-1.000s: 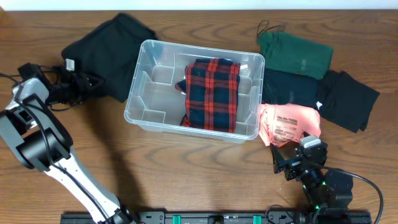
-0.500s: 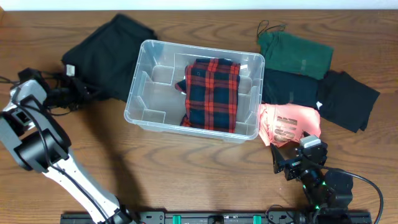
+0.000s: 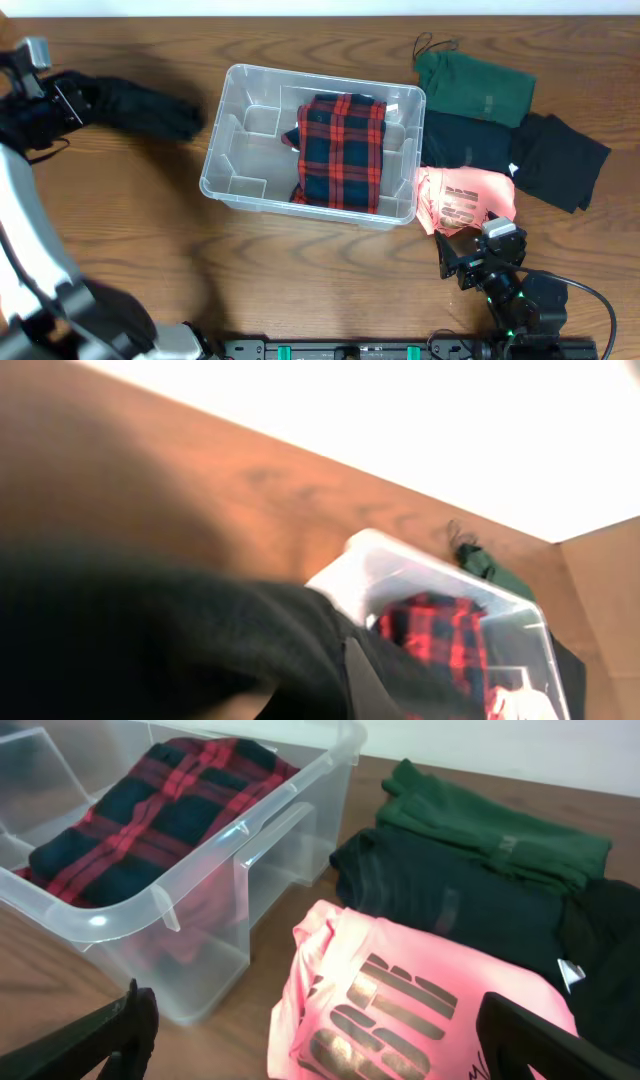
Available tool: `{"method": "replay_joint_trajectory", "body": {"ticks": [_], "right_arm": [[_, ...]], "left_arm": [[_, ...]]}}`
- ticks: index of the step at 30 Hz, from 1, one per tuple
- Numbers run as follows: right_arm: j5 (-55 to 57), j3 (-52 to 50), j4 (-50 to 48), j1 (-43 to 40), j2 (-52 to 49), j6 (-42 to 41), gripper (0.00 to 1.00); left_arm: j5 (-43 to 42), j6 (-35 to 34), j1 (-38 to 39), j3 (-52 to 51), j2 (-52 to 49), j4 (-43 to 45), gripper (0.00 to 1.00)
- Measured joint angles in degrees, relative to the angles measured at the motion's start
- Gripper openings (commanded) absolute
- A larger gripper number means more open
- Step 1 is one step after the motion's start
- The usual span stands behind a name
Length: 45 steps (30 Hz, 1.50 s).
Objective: Pack container
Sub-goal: 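Lift the black garment with the left gripper and carry it over the bin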
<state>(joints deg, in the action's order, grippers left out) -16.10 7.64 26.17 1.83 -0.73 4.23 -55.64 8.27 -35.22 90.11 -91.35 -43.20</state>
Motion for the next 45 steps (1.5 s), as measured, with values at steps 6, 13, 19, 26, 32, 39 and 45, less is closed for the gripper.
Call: {"method": "replay_joint_trajectory", "body": {"ticks": [6, 13, 19, 26, 32, 39, 45], "right_arm": [[0.00, 0.00, -0.02, 0.00, 0.00, 0.00, 0.99], [0.02, 0.00, -0.02, 0.00, 0.00, 0.00, 0.99], [0.02, 0.00, -0.02, 0.00, 0.00, 0.00, 0.99], [0.02, 0.00, -0.02, 0.00, 0.00, 0.00, 0.99], [0.02, 0.00, -0.02, 0.00, 0.00, 0.00, 0.99], [0.00, 0.00, -0.02, 0.00, 0.00, 0.00, 0.99], [0.00, 0.00, -0.02, 0.00, 0.00, 0.00, 0.99]], "left_arm": [[-5.31, -6.69, 2.60, -0.02, 11.15, 6.51, 0.06], [-9.57, -14.01, 14.19, -0.02, 18.12, 12.96, 0.06], [-10.43, -16.00, 28.83, -0.04, 16.81, 18.69, 0.06], [-11.58, -16.83, 46.71, -0.09, 7.45, 29.68, 0.06], [-16.04, -18.18, 54.88, -0.44, -2.25, 41.24, 0.06], [-21.33, -19.96, 56.89, -0.63, -6.08, 53.24, 0.06], [-29.73, -20.24, 54.75, -0.61, -6.49, 52.43, 0.06]]}}
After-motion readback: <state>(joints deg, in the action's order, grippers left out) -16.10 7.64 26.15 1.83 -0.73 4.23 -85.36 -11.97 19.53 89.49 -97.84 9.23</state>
